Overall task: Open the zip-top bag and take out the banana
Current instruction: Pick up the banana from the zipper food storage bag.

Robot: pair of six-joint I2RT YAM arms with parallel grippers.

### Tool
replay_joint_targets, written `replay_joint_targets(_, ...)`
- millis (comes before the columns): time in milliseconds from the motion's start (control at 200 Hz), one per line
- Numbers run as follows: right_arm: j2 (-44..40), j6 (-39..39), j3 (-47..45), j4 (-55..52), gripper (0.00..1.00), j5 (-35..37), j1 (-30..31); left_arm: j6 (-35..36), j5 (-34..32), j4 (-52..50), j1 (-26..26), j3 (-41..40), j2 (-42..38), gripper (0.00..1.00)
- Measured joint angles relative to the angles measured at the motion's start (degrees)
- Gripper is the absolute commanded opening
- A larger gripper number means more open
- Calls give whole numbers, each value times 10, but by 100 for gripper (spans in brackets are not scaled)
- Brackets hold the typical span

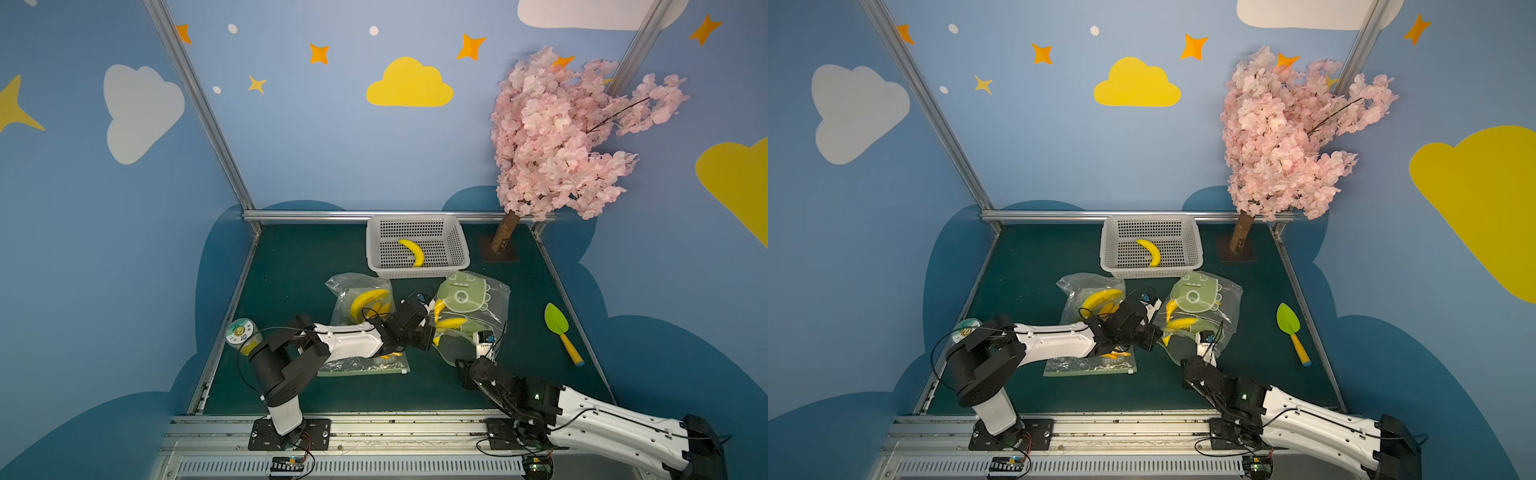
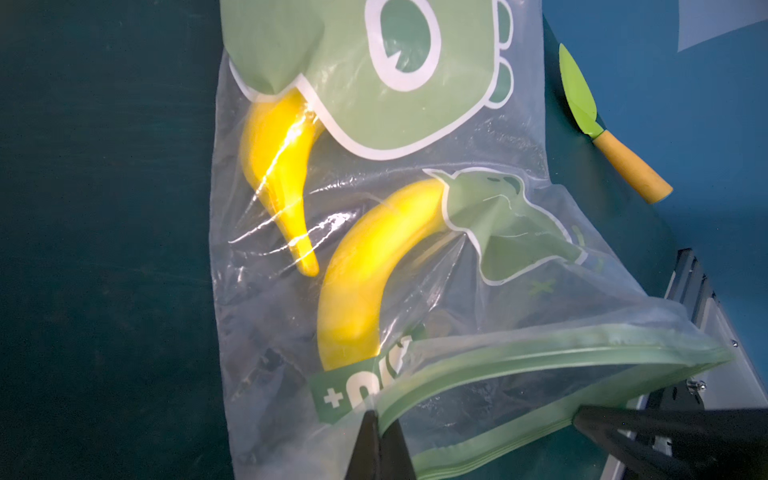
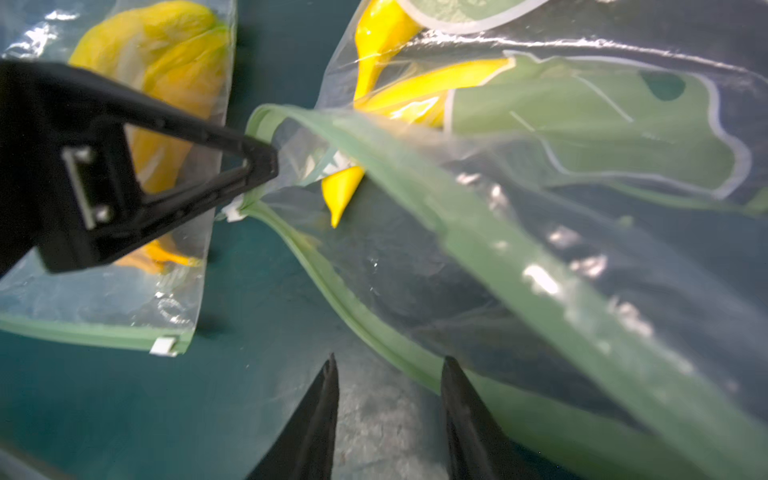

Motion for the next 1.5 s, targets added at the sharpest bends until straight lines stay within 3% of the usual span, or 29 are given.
replay_joint_targets(380,136,-34,2,179,50,-46,-47,-2,-8,31,-26,-7,0,3)
replay_joint_targets(731,245,-34,7,259,57,-63,-67,-12,-24,51,-37,-30,0,3)
replay_joint_targets(1196,251,-33,7,286,55,-56,-78,-18,-50,70,-52,-50,-28,3)
replay_joint_targets(1502,193,-28,-10,283,54,-53,-81,-17,-50,96,-60,-80,-36,3)
